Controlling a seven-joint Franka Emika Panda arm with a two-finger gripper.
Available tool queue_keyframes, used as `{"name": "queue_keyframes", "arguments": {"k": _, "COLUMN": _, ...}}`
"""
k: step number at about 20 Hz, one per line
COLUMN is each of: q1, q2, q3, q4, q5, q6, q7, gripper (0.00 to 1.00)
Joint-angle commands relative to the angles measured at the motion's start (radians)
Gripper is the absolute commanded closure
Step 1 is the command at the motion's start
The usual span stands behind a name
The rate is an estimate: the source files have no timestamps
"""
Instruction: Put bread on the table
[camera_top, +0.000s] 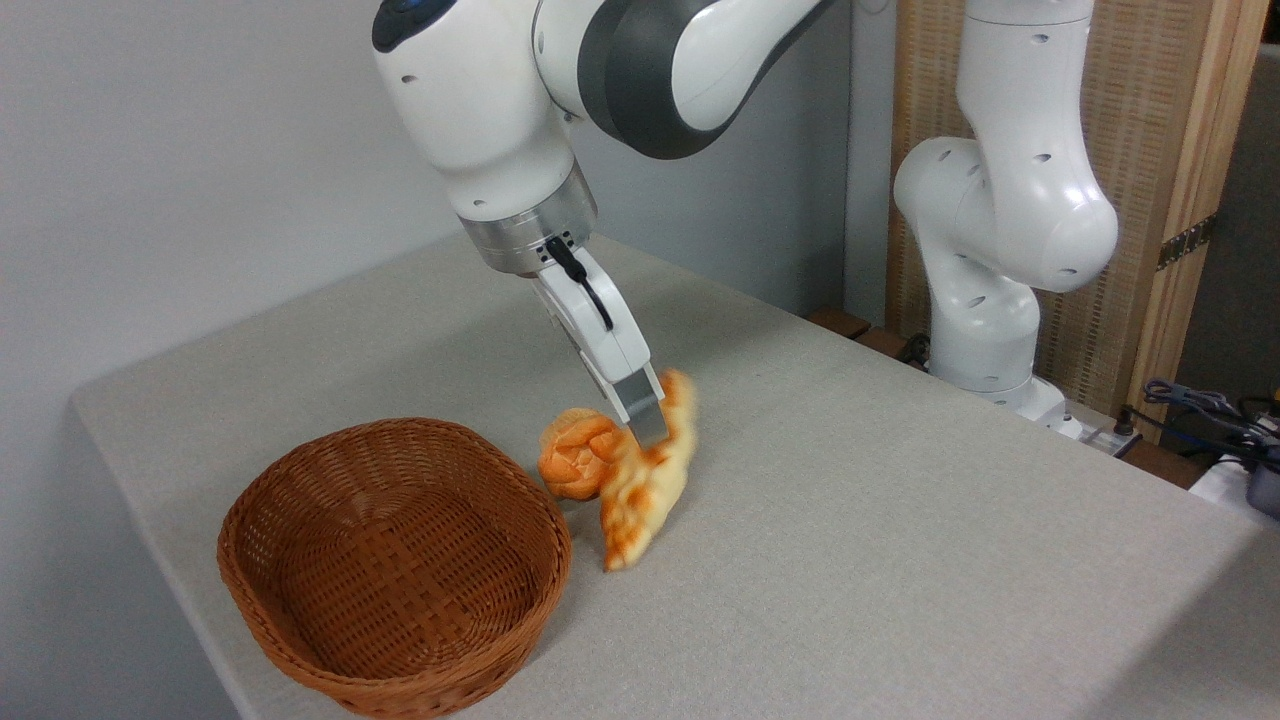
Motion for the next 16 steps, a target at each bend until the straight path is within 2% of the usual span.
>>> {"name": "queue_keyframes", "arguments": {"k": 1, "q1": -0.006, "q2": -0.004, "q3": 0.003, "q4": 0.01, "q5": 0.019, "q6": -0.026, "q7": 0.013, "gripper": 0.0}}
{"name": "queue_keyframes", "arguments": {"k": 10, "q1": -0.003, "q2": -0.012, "q3": 0.013, "q4": 0.045, "q5": 0.017, "q6": -0.005, "q7": 0.012, "gripper": 0.0}}
{"name": "queue_keyframes", "arguments": {"k": 16, "q1": 0.008, "q2": -0.02, "q3": 0.035, "q4": 0.056, "q5": 0.014, "q6": 0.067, "q7": 0.008, "gripper": 0.0}}
